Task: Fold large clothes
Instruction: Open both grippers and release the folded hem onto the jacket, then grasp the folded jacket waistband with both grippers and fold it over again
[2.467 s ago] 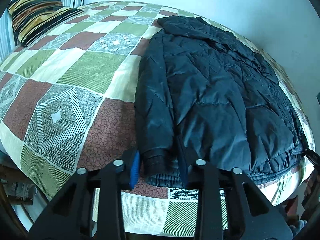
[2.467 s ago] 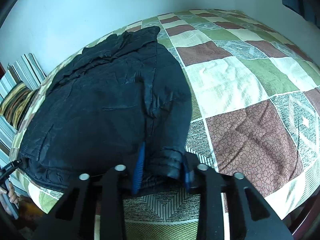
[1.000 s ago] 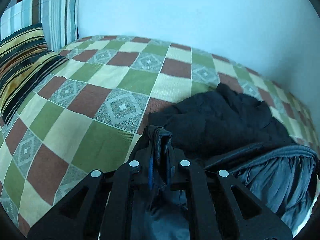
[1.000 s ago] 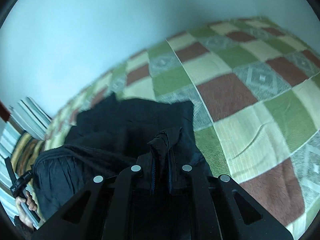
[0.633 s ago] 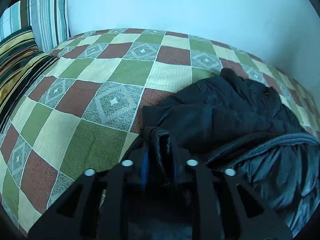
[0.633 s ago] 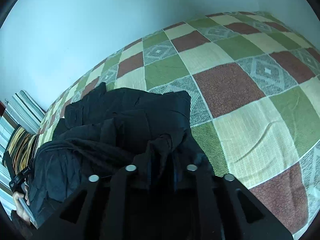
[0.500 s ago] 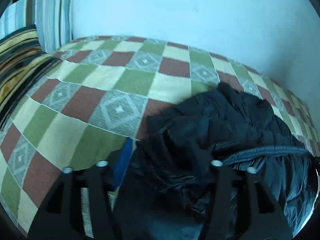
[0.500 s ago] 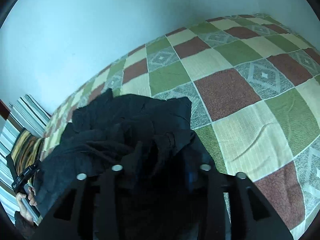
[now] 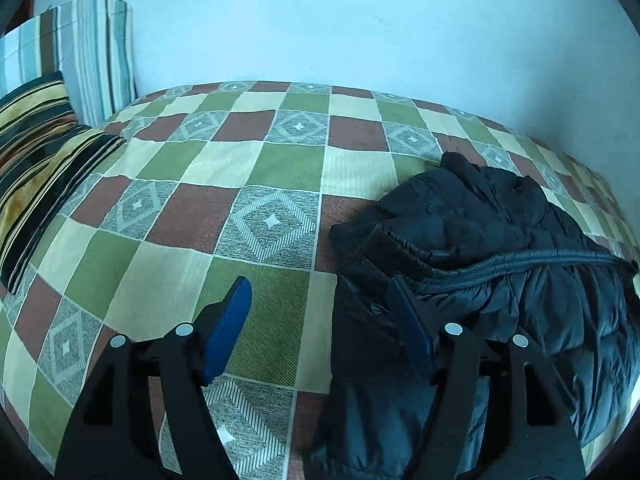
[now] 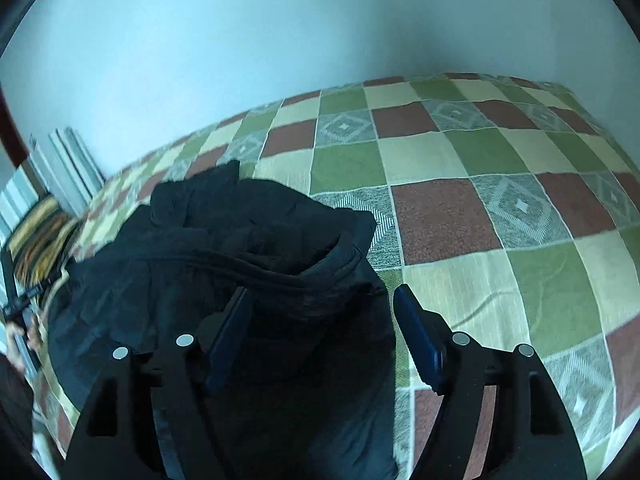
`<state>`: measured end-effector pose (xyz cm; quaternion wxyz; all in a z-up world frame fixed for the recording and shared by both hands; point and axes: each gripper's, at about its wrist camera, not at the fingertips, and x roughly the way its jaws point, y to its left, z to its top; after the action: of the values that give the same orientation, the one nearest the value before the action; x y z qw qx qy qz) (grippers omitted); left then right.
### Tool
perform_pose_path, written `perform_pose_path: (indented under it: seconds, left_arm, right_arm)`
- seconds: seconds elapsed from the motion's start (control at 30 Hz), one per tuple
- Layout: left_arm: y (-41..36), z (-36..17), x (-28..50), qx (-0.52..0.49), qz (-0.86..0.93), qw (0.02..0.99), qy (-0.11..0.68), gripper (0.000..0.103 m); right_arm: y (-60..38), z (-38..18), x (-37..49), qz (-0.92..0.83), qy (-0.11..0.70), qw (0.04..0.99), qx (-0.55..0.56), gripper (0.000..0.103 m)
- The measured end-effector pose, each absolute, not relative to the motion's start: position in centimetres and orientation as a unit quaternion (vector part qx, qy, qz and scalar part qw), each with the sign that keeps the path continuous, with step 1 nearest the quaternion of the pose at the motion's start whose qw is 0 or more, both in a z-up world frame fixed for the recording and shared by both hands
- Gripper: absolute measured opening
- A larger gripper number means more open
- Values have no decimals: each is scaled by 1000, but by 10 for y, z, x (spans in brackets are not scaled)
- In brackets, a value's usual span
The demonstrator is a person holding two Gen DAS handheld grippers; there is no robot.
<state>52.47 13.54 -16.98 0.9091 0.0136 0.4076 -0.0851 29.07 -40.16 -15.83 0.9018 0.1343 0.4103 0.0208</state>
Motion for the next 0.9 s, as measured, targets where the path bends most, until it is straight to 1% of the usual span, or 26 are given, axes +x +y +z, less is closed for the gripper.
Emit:
perform_pose_path:
  seconds: [0.17,0.23,0.33,0.37,0.4,0.47,0.6,0.7,0.73,0.77,0.83,0.87,0.9]
  left_arm:
    - [130,-180,536,46,-108,903,413,71]
    - [126,-186,542,57,-112,899,420,73]
    - [123,-194,547,69,-117,895,426,74]
    - [122,-197,550,72,-119,892,430,74]
    - [120,-199,551,76,-121,891,432,74]
    - [117,-204,554,89,-130,885,437,74]
    - [114,-206,560,97,-161,878,441,73]
    - [112,-213,568,92,-189,858,468,73]
    - [110,-217,570,97,-192,852,477,65]
    - [108,-219,569,99,-197,849,481,61]
    - [103,-220,566,99,-214,842,485,37]
    - [100,-220,564,107,-211,844,481,37]
    - [96,-220,561,121,-206,847,475,33]
  right_arm:
    - [-397,-171,313,40,431,897,96,72]
    - [-396,-178,321,50,440,892,97,72]
    - [-392,-184,327,52,444,890,92,72]
    - [-392,-185,328,52,444,890,93,68]
    - [-391,-187,328,52,444,890,94,61]
    - [-390,-191,329,44,450,888,88,52]
    - [-388,-195,326,44,447,890,82,44]
    - [-388,-195,325,44,443,892,81,40]
    - [-387,-195,325,43,441,893,80,39]
    - [-386,-194,324,42,439,894,77,37]
    - [-383,-193,322,39,434,897,68,33]
    - [-381,-192,321,37,432,899,63,31]
    - [-379,-191,320,34,428,901,55,29]
